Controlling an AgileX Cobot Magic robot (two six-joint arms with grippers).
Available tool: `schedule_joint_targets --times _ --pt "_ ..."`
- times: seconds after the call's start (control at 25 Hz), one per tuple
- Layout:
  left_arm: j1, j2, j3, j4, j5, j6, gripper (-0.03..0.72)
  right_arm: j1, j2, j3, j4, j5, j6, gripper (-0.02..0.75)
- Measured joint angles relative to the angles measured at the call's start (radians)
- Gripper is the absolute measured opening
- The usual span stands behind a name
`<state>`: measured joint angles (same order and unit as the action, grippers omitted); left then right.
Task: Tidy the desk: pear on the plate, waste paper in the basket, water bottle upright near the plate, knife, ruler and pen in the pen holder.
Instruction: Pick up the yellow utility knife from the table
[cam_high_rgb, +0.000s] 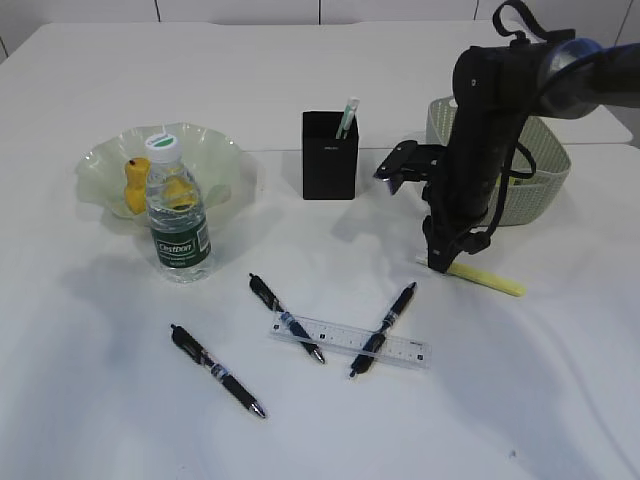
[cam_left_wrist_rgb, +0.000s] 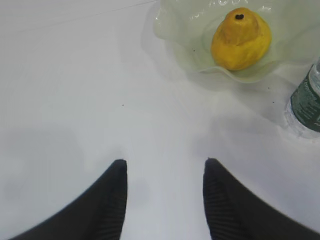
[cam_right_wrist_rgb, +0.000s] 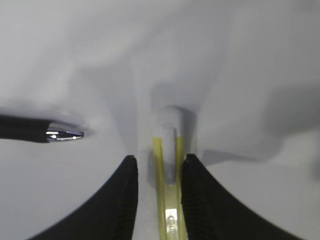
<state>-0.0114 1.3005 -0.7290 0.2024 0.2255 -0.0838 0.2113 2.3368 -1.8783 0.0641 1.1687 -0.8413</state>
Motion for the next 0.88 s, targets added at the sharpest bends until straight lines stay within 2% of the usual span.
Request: schedule_joint_targets --times 0.88 --pt "0.0 0.0 0.0 0.0 0.0 0.0 0.348 0.0 0.028 0.0 -0.015 -0.009 -0.004 0.23"
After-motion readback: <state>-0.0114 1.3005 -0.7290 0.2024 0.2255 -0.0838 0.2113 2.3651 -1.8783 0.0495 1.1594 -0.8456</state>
